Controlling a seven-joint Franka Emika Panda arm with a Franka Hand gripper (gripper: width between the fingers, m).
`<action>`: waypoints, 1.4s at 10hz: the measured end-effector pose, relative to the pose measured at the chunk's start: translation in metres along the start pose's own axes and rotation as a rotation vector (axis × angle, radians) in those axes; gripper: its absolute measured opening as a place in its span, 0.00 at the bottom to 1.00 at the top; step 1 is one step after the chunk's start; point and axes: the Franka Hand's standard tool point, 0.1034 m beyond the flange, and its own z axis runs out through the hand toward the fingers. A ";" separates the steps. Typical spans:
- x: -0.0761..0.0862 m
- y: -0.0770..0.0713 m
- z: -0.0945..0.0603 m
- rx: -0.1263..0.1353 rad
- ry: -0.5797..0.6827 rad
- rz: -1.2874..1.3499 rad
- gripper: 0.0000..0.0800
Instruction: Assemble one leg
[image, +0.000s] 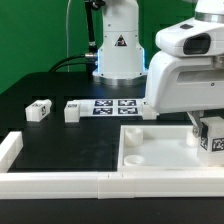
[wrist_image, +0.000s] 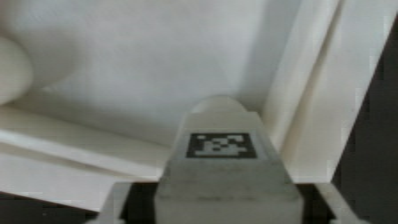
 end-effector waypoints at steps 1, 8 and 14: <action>0.000 0.000 0.000 0.000 0.000 0.040 0.37; -0.002 0.003 -0.001 -0.052 0.009 0.778 0.37; -0.018 0.024 -0.001 -0.145 -0.009 1.064 0.62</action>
Offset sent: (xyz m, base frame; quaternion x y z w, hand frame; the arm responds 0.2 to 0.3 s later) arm -0.0008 -0.0093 0.0061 -0.0739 0.0377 0.3639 0.9277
